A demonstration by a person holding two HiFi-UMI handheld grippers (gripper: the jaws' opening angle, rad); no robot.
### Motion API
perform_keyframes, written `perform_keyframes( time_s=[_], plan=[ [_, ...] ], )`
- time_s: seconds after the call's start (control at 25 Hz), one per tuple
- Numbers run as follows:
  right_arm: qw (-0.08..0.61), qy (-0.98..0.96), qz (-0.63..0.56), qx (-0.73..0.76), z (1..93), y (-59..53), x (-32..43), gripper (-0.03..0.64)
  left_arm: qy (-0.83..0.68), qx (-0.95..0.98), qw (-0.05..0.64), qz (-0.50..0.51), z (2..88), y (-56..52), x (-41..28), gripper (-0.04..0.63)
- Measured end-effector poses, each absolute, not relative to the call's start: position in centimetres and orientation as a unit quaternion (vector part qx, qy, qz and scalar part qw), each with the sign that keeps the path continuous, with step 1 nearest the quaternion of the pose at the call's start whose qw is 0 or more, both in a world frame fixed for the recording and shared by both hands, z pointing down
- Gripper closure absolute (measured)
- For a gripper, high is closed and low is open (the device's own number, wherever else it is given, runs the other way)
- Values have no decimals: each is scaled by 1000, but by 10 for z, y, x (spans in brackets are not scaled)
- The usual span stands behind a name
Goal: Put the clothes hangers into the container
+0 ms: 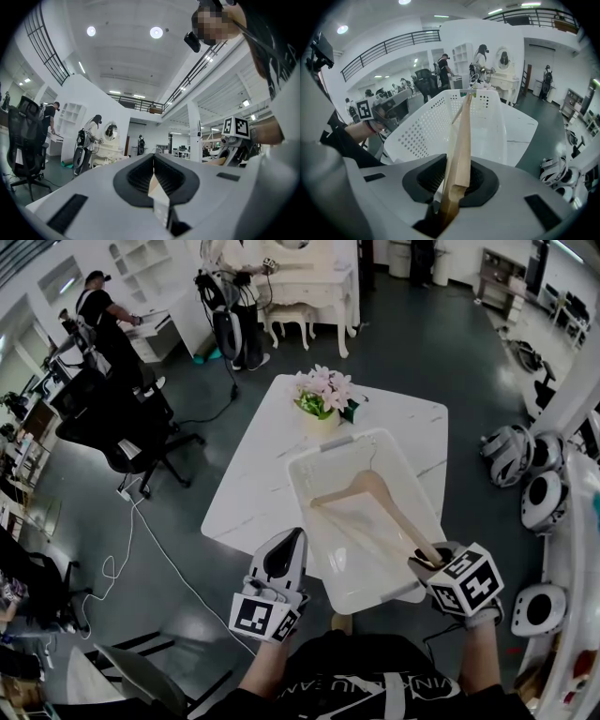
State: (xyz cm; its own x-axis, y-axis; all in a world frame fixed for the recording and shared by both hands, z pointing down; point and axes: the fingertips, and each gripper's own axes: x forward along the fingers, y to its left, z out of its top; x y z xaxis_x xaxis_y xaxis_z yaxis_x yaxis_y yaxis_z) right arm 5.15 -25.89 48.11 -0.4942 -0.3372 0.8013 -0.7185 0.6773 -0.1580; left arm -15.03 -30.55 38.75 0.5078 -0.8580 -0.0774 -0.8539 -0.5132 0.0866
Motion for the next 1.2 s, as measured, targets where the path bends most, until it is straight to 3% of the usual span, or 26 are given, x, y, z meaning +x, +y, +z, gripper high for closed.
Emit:
perform_keyframes(
  time_s=[1.2],
  plan=[
    [425,-814,228,323,486,-257,49,528,-481,873,50,-60,397,-307,-155,586]
  ],
)
